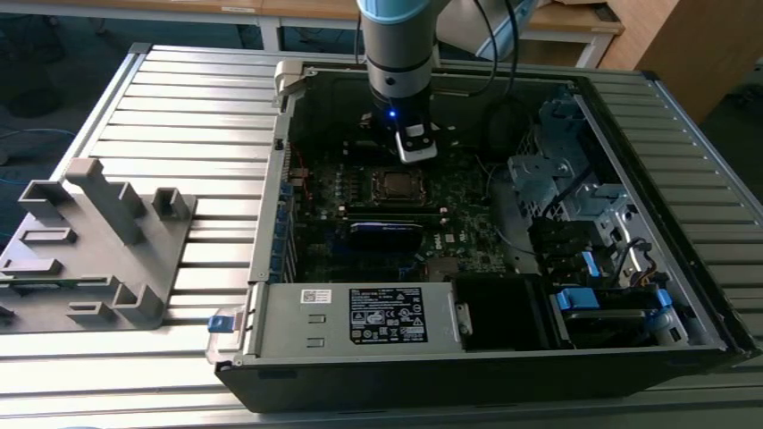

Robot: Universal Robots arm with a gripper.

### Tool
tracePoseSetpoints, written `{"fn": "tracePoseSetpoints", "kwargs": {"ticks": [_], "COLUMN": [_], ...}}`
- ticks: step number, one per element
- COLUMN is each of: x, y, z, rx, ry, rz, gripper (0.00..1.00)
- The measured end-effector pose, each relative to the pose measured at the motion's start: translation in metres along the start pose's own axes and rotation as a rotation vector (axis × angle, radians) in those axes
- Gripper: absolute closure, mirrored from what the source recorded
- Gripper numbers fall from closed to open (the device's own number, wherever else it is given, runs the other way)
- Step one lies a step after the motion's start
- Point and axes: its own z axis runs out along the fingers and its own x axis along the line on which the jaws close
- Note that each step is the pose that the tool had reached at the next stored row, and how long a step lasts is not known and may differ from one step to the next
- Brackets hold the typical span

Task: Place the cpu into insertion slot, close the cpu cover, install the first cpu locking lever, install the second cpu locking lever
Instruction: 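Install the first cpu locking lever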

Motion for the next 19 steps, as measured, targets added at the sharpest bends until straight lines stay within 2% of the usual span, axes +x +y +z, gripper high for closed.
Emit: {"fn": "tracePoseSetpoints", "kwargs": {"ticks": [12,19], "x": [-0.0038,-0.0062], "y": [-0.0006,-0.0055], "z": [0.0013,0.0006], "rx": [-0.0003,-0.0005], "ry": [-0.0008,-0.0010], "rz": [0.000,0.000], "gripper": [0.89,0.89]}}
